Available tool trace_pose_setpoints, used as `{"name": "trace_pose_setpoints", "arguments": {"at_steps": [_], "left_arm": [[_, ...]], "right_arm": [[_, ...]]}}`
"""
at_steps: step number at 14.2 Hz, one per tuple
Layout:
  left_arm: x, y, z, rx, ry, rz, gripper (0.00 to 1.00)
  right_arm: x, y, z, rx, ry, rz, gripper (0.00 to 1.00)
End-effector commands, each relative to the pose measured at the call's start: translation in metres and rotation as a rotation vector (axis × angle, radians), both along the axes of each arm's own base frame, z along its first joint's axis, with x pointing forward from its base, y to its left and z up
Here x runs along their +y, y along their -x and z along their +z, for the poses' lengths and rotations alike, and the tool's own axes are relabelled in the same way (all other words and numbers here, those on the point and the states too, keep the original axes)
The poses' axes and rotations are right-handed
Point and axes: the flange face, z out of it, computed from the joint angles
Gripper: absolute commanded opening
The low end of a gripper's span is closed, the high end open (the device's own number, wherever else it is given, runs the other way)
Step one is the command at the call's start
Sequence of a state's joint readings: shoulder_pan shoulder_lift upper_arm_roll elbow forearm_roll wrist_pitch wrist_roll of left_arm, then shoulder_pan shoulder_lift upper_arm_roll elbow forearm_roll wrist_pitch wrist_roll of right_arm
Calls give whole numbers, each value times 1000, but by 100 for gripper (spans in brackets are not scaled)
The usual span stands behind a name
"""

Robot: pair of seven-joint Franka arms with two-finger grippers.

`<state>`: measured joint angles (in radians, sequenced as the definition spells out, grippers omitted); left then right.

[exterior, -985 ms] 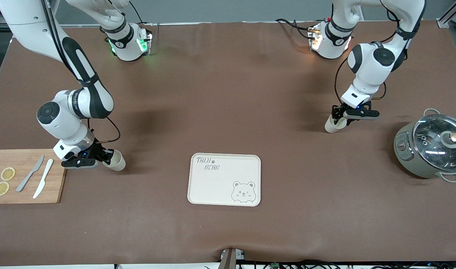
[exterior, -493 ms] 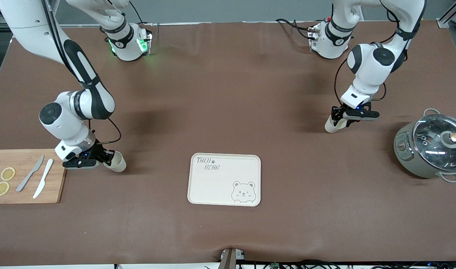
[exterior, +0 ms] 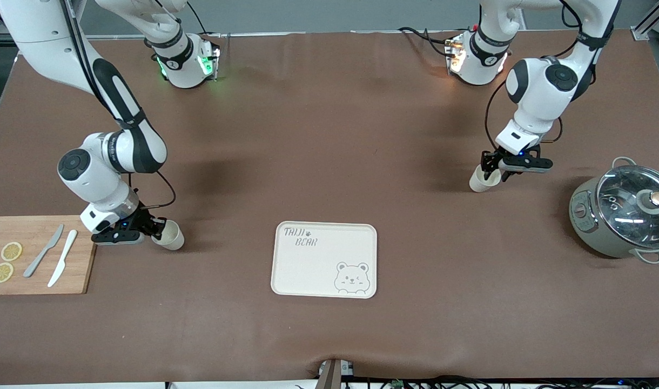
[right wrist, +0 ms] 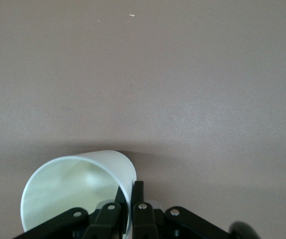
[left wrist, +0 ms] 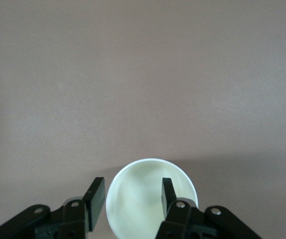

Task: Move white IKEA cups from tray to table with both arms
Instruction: 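Lower the held cup onto the table beside the cutting board, then open both grippers to release the two cups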

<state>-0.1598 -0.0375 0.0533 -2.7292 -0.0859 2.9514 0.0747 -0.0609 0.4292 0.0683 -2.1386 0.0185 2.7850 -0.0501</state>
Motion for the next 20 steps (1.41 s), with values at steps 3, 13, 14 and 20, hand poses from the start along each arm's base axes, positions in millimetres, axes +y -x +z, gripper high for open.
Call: {"name": "trace_pose_setpoints", "arguments": {"at_steps": [3,13,14,20], "left_arm": [[-3,-16,40,26,21,-29,78],[-9,-89,105,57,39,-28,100],[-10,-102,119,73,42,-31,100],[-11,-159,187,113,48,-26,100]], "right_arm": [[2,2,-2,-15,-5,-13,41],[-3,-1,4,-25,-2,-9,100],[-4,-1,4,-25,-2,-10,100],[-4,-2,20,-18,0,-5,100]]}}
